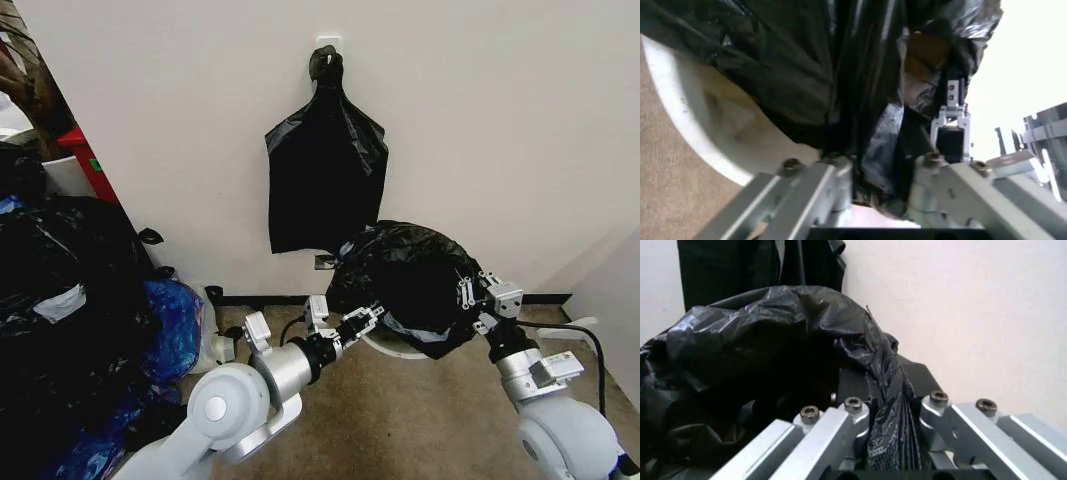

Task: Place the garbage bag over the trash bin.

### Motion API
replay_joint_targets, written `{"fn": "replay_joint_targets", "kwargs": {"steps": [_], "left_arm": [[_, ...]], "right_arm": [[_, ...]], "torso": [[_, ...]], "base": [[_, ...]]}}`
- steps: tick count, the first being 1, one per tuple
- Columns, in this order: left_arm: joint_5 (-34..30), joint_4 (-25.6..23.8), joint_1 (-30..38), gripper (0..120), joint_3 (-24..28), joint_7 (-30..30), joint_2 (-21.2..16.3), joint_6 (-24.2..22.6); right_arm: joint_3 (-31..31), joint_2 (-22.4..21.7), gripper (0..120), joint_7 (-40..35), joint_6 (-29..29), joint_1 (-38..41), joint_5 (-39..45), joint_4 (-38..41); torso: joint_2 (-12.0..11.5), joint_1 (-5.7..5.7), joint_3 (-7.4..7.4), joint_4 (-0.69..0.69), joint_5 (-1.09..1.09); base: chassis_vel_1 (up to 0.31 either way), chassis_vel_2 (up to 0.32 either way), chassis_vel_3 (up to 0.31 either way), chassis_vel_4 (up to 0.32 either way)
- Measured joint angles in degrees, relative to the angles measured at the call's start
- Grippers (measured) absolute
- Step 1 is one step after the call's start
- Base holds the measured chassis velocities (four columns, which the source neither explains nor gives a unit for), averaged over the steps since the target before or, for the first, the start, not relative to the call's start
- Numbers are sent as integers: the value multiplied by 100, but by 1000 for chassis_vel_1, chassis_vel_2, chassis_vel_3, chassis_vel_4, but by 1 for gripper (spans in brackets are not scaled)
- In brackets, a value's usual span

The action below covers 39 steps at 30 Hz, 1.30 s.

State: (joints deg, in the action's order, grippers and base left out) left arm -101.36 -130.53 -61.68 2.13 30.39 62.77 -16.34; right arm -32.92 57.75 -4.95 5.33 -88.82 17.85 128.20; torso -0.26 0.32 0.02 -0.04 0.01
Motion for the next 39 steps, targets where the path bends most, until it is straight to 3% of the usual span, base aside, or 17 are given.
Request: {"fn": "replay_joint_targets", "kwargs": {"steps": [3, 8, 12, 16, 23, 33, 39], "left_arm": [[38, -58, -107, 0, 11, 37, 20, 9], [34, -352, -502, 0, -172, -6, -160, 16], [37, -376, -608, 0, -227, -85, -225, 13], [182, -329, -784, 0, -262, -348, -172, -46], [424, -244, -965, 0, -161, -640, -98, -123], [912, -453, -1214, 0, -161, -1144, -214, -143], [962, -266, -1120, 0, -157, -1153, -203, -113]], "right_arm": [[18, 36, 3, -35, 0, 8, -12, 11], [-129, -6, 3, -293, -72, 111, 119, -103], [-211, -31, 3, -467, -299, 98, 507, 83], [-216, -86, 3, -908, -913, 128, 1608, 651], [-340, -246, 3, -1594, -1386, 245, 2751, 1176], [-446, -360, 3, -1680, -1447, 346, 2974, 1214], [-398, -338, 3, -1736, -1490, 427, 3068, 1337]], "torso": [[0, 0, 0, -1, -1], [0, 0, 0, 4, 1], [0, 0, 0, -2, 1], [0, 0, 0, 2, -1], [0, 0, 0, -1, 0], [0, 0, 0, 0, 2], [0, 0, 0, 1, 0]], "base": [[0, 0, 0, 0], [0, 0, 0, 0], [0, 0, 0, 0], [0, 0, 0, 0], [0, 0, 0, 0], [0, 0, 0, 0], [0, 0, 0, 0]]}}
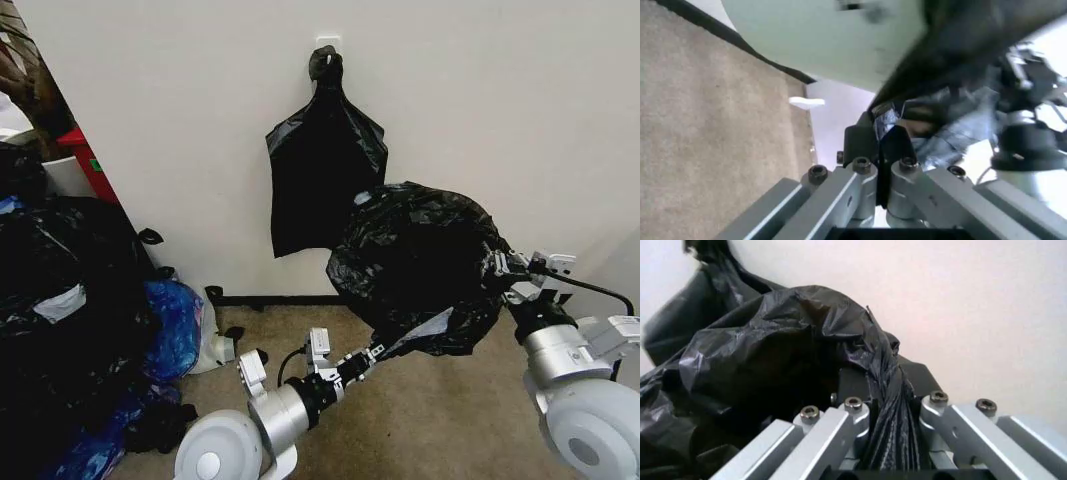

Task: Place the garbage bag over the trash bin.

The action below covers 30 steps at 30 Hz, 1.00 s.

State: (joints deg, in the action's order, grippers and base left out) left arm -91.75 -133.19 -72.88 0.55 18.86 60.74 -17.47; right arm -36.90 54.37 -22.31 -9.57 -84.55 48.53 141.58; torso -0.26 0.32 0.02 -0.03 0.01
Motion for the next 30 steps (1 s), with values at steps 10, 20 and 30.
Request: {"fn": "replay_joint_targets", "kwargs": {"steps": [10, 20, 30], "left_arm": [[5, 541, 243, 0, 54, -80, 234, 7], [723, 552, -70, 0, 48, -581, 184, -11], [2667, 637, -143, 0, 357, -1703, -100, 58]], "right_arm": [[-46, -35, 3, -257, -265, -144, 552, 180], [-162, -120, 3, -444, -275, -109, 743, 179], [-35, -7, 3, -601, -202, 5, 721, 174]], "torso": [[0, 0, 0, -1, 0], [0, 0, 0, 0, 0], [0, 0, 0, 0, 0]], "base": [[0, 0, 0, 0], [0, 0, 0, 0], [0, 0, 0, 0]]}}
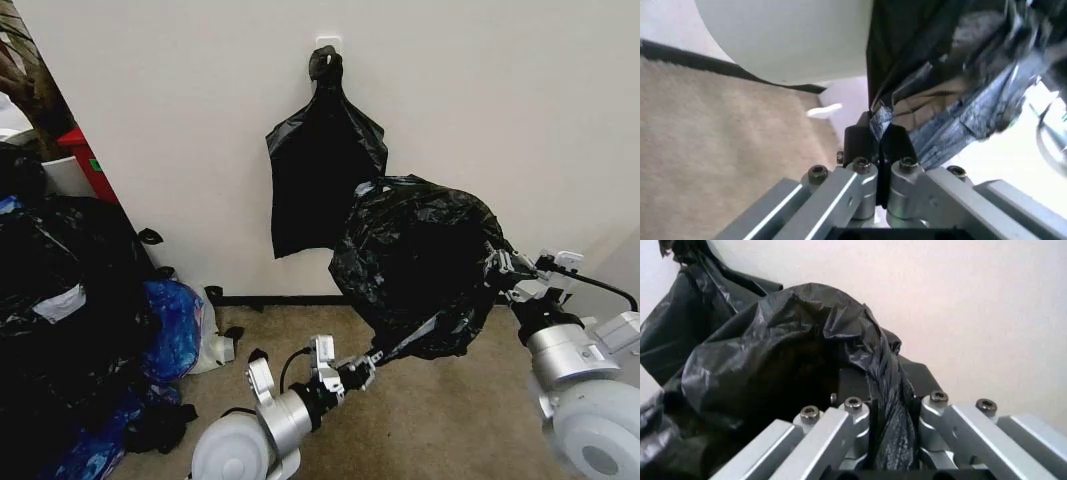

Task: Place the garbage bag over the trash bin.

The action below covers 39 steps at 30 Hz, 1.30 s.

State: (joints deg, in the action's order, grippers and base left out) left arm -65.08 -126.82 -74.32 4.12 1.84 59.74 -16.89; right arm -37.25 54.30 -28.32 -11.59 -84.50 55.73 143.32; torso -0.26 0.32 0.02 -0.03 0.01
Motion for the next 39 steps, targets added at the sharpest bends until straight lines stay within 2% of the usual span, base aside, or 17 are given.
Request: {"fn": "replay_joint_targets", "kwargs": {"steps": [1, 4, 11, 19, 26, 34, 36, 39], "left_arm": [[360, 84, 19, 0, 72, -116, 0, 35], [871, 233, 99, 0, 235, -256, 22, 80], [1471, 584, 309, 0, 456, -291, 98, 354], [1641, 862, 347, 0, 382, -233, 134, 594], [1406, 1075, 396, 0, 333, -153, 243, 619], [1307, 1042, 346, 0, 269, -128, 238, 595], [1325, 1036, 323, 1, 239, -122, 226, 598], [1492, 1034, 220, 12, 65, -126, 182, 640]], "right_arm": [[14, 6, 3, -24, 0, -13, 59, -1], [50, 39, 3, -55, -2, -46, 142, -2], [63, 96, 3, -120, -26, -81, 458, -7], [56, 90, 3, -128, -26, 8, 840, -8], [38, 44, 3, -112, -34, 44, 958, -8], [9, 40, 3, 22, -94, 6, 822, -8], [3, 37, 3, 60, -100, 2, 759, -8], [-39, 16, 3, 327, -98, -43, 424, -7]], "torso": [[0, 0, 0, 0, 0], [0, 0, 0, -1, 0], [0, 0, 0, -1, 0], [0, 0, 0, 0, 0], [0, 0, 0, 0, 0], [0, 0, 0, 0, 0], [0, 0, 0, 0, 0], [0, 0, 0, -1, 0]], "base": [[0, 0, 0, 0], [0, 0, 0, 0], [0, 0, 0, 0], [0, 0, 0, 0], [0, 0, 0, 0], [0, 0, 0, 0], [0, 0, 0, 0], [0, 0, 0, 0]]}}
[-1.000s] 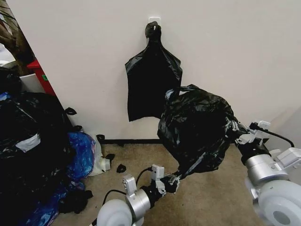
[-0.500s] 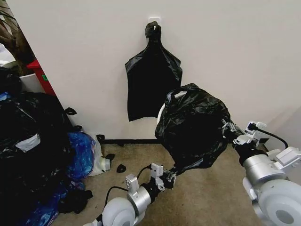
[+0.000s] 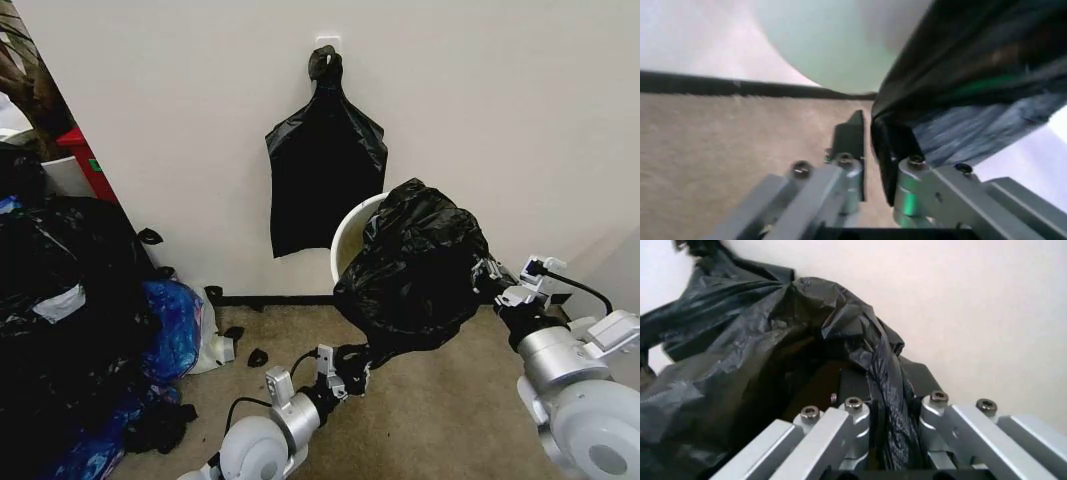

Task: Place the garbage bag over the trash bin.

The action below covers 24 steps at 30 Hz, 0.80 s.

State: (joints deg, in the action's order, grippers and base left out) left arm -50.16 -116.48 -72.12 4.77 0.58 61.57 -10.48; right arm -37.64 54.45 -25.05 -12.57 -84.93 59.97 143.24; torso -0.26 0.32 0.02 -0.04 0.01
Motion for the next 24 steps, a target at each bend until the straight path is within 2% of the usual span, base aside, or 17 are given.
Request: {"fn": "replay_joint_targets", "kwargs": {"steps": [3, 5, 11, 13, 16, 18, 24], "left_arm": [[297, -17, -229, 26, -321, -160, -115, 106], [388, -27, -321, 29, -435, -219, -172, 165], [1000, 73, -626, 54, -959, -583, -313, 656], [1050, 83, -633, 63, -977, -657, -324, 786], [1083, 83, -625, 70, -977, -803, -327, 862], [1109, 69, -610, 81, -991, -967, -324, 965], [1006, -55, -611, 98, -1101, -1347, -400, 1057]], "right_arm": [[-52, -57, 3, 293, 19, -3, -261, 0], [-76, -71, 3, 474, 53, -2, -391, 0], [-99, -117, 3, 975, 226, 34, -850, -39], [-96, -117, 3, 993, 231, 39, -877, -62], [-93, -118, 3, 1005, 237, 42, -918, -105], [-115, -121, 3, 1040, 271, 24, -1027, -175], [-248, -137, 3, 1355, 399, -44, -1519, -450]], "torso": [[0, 0, 0, 2, 0], [0, 0, 0, 1, 0], [0, 0, 0, 2, 0], [0, 0, 0, 1, 0], [0, 0, 0, 0, -1], [0, 0, 0, 0, 0], [0, 0, 0, 0, 0]], "base": [[0, 0, 0, 0], [0, 0, 0, 0], [0, 0, 0, 0], [0, 0, 0, 0], [0, 0, 0, 0], [0, 0, 0, 0], [0, 0, 0, 0]]}}
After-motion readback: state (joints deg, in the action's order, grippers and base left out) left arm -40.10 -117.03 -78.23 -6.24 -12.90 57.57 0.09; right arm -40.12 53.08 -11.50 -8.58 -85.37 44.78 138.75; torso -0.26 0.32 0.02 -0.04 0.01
